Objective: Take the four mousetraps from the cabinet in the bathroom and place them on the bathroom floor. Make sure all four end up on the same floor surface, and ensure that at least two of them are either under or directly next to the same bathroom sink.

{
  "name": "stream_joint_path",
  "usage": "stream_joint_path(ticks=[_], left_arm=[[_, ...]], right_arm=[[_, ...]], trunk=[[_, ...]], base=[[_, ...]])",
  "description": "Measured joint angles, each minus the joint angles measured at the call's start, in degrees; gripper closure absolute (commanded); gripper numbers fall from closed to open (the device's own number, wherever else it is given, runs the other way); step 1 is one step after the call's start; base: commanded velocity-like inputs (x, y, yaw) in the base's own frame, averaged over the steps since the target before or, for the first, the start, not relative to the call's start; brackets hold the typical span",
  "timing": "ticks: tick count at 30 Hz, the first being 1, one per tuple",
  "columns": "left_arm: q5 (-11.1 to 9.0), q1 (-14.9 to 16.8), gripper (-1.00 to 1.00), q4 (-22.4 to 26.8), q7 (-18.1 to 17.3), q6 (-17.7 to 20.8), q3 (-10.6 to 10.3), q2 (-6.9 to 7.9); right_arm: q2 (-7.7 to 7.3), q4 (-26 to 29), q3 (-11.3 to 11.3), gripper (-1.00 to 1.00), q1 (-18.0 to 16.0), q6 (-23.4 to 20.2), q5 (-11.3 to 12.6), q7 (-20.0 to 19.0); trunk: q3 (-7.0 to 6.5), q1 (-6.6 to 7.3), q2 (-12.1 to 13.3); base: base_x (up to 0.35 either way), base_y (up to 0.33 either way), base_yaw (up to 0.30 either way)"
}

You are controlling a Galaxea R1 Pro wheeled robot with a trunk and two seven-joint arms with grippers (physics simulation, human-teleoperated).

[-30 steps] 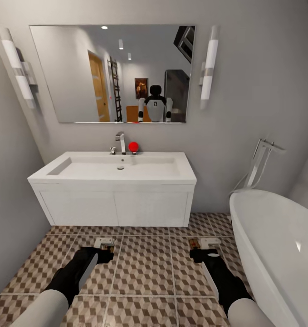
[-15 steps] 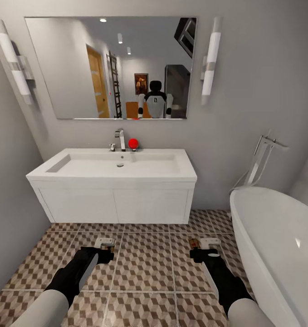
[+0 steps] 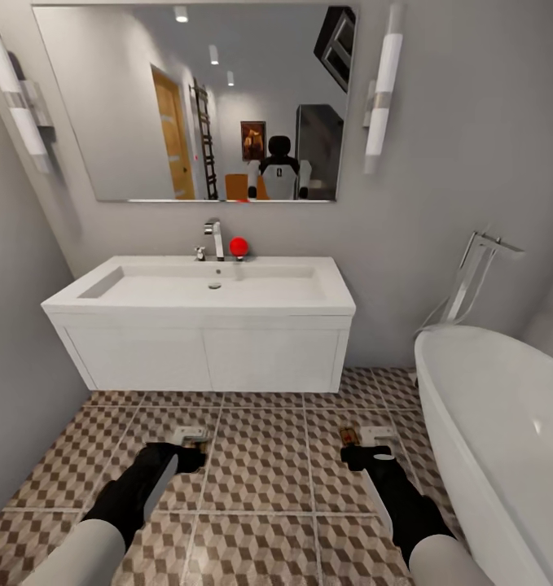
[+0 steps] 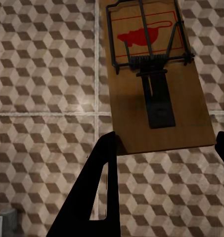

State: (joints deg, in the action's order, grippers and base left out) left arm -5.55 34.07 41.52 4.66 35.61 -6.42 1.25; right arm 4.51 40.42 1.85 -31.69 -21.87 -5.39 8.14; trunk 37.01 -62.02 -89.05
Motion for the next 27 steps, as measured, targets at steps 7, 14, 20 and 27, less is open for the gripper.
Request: stream_joint_path(ticks=[7, 14, 20, 27], left_arm=[[0.03, 0.0, 1.0, -0.1, 0.0, -0.01, -0.21, -0.95], [0.04, 0.0, 1.0, -0.01, 0.0, -0.15, -0.18, -1.01], [0.1, 0.0, 1.0, -0.23, -0.07, -0.48, -0.19, -1.02], [0.11, 0.01, 1.0, -0.28, -0.21, -0.69, -0.24, -1.02]], right_arm=[[0.0, 0.0, -0.07, 1.0, 0.02, 0.28, 0.0, -0.15], [0.01, 0.0, -0.32, 1.0, 0.01, 1.16, 0.0, -0.43], [-0.06, 0.0, -0.39, 1.0, 0.03, 4.68, -0.06, -0.48], [-0.14, 0.0, -0.32, 1.0, 0.0, 5.92, -0.14, -0.48]], trunk=[[1.88, -1.54, -2.81], [3.76, -3.08, -5.62], [5.38, -4.39, -8.03], [7.27, -5.93, -10.83]], base=[[0.0, 0.0, 0.0], [0.0, 0.0, 0.0], [0.0, 0.0, 0.0], [0.0, 0.0, 0.0]])
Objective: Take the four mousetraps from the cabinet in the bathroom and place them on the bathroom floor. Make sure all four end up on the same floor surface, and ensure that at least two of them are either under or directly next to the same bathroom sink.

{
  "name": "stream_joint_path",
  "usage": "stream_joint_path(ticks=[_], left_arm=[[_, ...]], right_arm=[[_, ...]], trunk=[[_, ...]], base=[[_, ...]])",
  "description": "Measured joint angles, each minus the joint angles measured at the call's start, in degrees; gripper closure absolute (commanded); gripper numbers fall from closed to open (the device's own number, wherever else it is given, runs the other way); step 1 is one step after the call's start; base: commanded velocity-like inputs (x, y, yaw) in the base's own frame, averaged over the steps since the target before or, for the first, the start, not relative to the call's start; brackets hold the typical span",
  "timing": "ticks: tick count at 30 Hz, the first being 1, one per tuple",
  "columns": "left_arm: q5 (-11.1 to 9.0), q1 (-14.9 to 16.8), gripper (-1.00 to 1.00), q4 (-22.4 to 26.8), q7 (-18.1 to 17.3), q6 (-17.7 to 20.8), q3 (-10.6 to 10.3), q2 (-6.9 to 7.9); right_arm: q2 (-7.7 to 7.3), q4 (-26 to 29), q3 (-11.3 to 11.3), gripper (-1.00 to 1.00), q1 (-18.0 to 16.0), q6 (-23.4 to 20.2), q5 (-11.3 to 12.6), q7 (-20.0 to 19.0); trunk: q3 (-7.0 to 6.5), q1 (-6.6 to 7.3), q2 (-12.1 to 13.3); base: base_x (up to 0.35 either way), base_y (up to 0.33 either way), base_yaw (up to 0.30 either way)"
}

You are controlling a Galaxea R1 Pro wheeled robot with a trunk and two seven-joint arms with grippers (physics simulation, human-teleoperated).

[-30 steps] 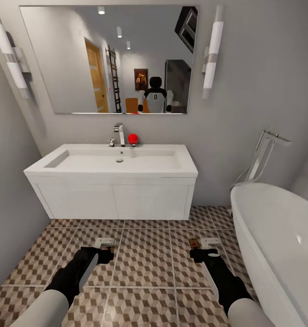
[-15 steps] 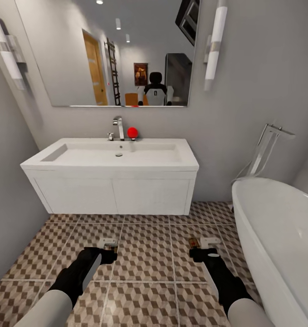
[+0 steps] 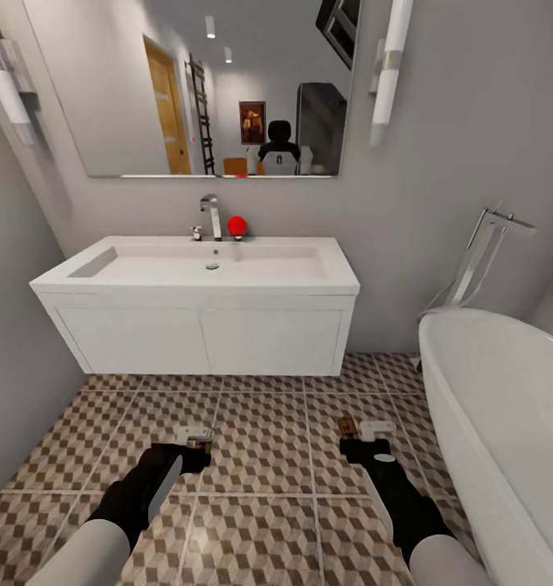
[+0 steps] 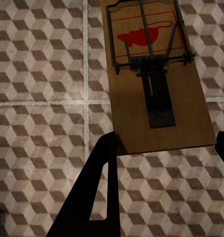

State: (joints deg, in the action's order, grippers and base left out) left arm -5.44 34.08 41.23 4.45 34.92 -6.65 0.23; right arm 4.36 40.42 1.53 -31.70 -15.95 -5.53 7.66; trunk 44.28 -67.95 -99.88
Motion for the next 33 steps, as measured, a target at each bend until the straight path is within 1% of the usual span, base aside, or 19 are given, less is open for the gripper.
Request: stream_joint_path(ticks=[6, 11, 14, 17, 18, 21, 24, 27, 33], left_arm=[[0.07, 0.0, 1.0, 0.09, -0.02, -0.15, 0.0, 0.0], [0.35, 0.0, 1.0, 0.36, -0.02, -0.58, 0.02, 0.14], [0.45, 0.0, 1.0, 0.41, -0.02, -3.06, 0.07, 0.28], [0.48, 0.0, 1.0, 0.42, -0.01, -6.35, 0.06, 0.39], [0.48, 0.0, 1.0, 0.42, 0.0, -6.84, 0.08, 0.42], [0.51, 0.0, 1.0, 0.42, 0.04, -9.29, 0.14, 1.01], [0.5, 0.0, 1.0, 0.09, 0.05, -13.34, 0.16, 1.94], [0.48, 0.0, 1.0, -0.25, 0.03, -16.22, 0.14, 2.23], [0.48, 0.0, 1.0, -0.41, 0.04, -17.75, 0.11, 2.31]], right_arm=[[0.04, 0.0, 0.0, 1.0, 0.01, 1.66, -0.07, -0.01], [0.06, 0.0, -0.06, 1.0, 0.01, 1.97, -0.09, -0.01], [0.06, 0.0, -0.09, 1.0, 0.0, 2.05, -0.11, -0.02], [0.06, 0.0, -0.14, 1.0, 0.02, 2.08, -0.16, -0.02], [0.06, 0.0, -0.14, 1.0, 0.01, 2.08, -0.16, -0.02], [0.06, 0.0, -0.15, 1.0, 0.02, 2.08, -0.16, -0.03], [0.06, 0.0, -0.15, 1.0, 0.01, 2.09, -0.17, -0.03], [0.06, 0.0, -0.16, 1.0, 0.02, 2.1, -0.18, -0.03], [0.02, 0.0, -0.16, 1.0, 0.04, 2.17, -0.18, -0.03]], trunk=[[1.62, -1.32, -2.41], [2.98, -2.42, -4.41], [3.79, -3.08, -5.62], [4.6, -3.73, -6.82], [4.88, -3.95, -7.22], [5.69, -4.61, -8.42], [6.5, -5.27, -9.63], [7.31, -5.93, -10.83], [8.94, -7.25, -13.24]], base=[[0.0, 0.0, 0.0], [0.0, 0.0, 0.0], [0.0, 0.0, 0.0], [0.0, 0.0, 0.0], [0.0, 0.0, 0.0], [0.0, 0.0, 0.0], [0.0, 0.0, 0.0], [0.0, 0.0, 0.0], [0.0, 0.0, 0.0]])
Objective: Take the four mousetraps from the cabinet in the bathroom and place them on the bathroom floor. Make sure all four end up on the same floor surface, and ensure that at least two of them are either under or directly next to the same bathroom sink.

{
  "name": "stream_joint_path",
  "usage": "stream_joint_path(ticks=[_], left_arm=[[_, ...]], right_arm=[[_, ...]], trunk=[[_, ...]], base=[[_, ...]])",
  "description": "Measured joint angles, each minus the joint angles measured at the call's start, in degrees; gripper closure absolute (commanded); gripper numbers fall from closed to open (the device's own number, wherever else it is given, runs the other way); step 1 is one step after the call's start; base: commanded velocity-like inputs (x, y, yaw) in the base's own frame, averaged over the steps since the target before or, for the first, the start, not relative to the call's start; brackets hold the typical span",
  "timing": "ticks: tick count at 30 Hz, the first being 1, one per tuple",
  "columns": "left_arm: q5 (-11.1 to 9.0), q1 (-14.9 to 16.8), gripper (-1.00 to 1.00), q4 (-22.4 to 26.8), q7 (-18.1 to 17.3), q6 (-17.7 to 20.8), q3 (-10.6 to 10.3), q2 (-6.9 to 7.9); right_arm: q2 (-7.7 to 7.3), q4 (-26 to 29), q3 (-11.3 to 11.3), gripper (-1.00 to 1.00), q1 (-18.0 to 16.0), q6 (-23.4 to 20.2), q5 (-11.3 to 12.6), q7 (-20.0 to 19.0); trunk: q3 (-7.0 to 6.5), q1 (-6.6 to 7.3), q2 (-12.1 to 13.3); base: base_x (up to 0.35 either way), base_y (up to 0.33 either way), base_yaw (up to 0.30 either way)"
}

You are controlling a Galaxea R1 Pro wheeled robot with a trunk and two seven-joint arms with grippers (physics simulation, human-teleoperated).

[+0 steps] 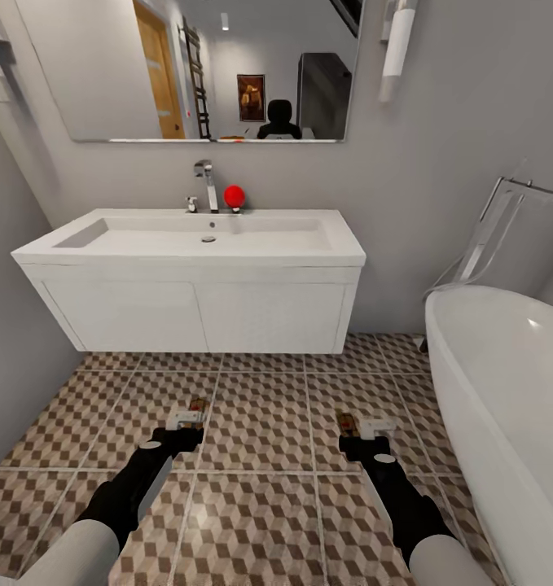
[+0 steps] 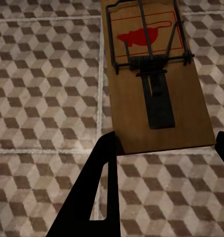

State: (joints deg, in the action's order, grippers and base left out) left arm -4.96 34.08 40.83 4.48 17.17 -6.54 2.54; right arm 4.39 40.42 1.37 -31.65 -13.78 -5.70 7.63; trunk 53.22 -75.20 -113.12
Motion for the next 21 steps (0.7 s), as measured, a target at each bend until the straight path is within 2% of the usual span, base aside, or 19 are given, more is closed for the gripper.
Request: stream_joint_path(ticks=[9, 14, 21], left_arm=[[-0.07, 0.0, 1.0, -0.06, -0.07, -0.14, -0.01, 0.01], [-0.08, 0.0, 1.0, -0.41, -0.07, -0.21, 0.0, -0.11], [-0.08, 0.0, 1.0, -0.48, -0.09, -0.23, -0.08, -0.3]], right_arm=[[-0.05, 0.0, 0.12, 1.0, -0.02, 0.02, 0.0, 0.0], [-0.08, 0.07, 0.16, 1.0, -0.03, 2.48, 0.0, -0.03], [-0.16, 1.81, -0.02, 1.0, -0.03, 3.13, -0.1, -0.02]], trunk=[[2.44, -1.98, -3.61], [3.79, -3.08, -5.62], [5.69, -4.61, -8.42]], base=[[0.0, 0.0, 0.0], [0.0, 0.0, 0.0], [0.0, 0.0, 0.0]])
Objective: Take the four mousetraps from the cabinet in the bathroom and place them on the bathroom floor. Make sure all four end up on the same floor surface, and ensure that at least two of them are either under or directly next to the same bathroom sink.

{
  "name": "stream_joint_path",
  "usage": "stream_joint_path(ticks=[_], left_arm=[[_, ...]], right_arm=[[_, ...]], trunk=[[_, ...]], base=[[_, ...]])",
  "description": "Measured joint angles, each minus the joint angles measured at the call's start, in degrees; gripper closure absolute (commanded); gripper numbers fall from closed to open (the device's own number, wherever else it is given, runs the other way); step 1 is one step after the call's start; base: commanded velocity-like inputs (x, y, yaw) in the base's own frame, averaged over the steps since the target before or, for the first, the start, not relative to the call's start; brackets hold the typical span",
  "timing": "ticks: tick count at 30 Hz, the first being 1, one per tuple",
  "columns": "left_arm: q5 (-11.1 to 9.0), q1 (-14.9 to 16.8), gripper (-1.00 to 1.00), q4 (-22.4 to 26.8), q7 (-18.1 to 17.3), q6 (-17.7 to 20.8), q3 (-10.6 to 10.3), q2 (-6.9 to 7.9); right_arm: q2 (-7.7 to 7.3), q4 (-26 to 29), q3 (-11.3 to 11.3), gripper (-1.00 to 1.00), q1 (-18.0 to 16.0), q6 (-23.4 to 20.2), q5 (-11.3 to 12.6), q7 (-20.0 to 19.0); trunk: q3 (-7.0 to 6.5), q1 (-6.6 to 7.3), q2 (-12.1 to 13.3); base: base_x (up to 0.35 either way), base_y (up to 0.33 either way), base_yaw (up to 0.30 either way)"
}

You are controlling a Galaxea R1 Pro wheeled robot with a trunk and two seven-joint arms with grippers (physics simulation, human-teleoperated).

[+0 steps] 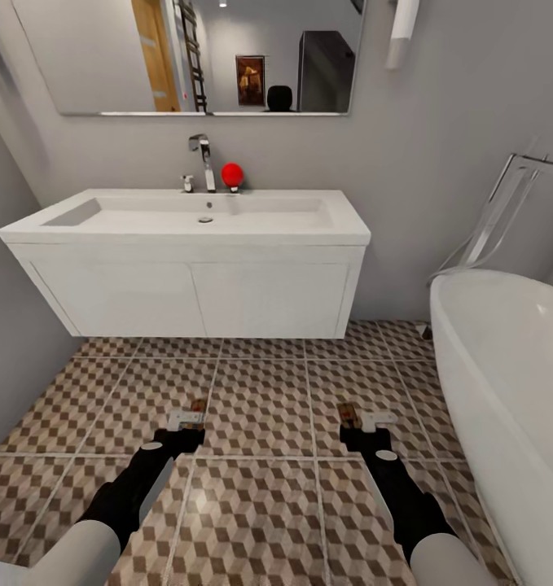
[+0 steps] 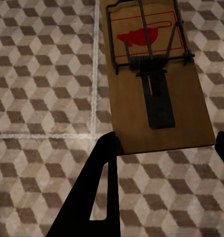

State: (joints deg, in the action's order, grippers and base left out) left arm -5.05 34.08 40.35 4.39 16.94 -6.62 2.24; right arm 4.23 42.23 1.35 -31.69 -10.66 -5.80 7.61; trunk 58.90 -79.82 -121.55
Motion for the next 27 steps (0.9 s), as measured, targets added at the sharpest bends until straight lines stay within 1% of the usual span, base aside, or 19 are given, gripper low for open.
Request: stream_joint_path(ticks=[8, 27], left_arm=[[0.0, 0.0, 1.0, -0.03, 0.0, 0.0, -0.01, -0.04], [0.0, 0.0, 1.0, -0.03, 0.02, 0.0, -0.01, -0.04]], right_arm=[[-0.39, 1.68, -0.06, 1.0, 0.01, 0.05, -0.15, 0.01], [-0.39, 2.74, -0.06, 1.0, 0.0, 0.02, -0.15, 0.03]], trunk=[[2.17, -1.76, -3.21], [7.31, -5.93, -10.83]], base=[[0.0, 0.0, 0.0], [0.0, 0.0, 0.0]])
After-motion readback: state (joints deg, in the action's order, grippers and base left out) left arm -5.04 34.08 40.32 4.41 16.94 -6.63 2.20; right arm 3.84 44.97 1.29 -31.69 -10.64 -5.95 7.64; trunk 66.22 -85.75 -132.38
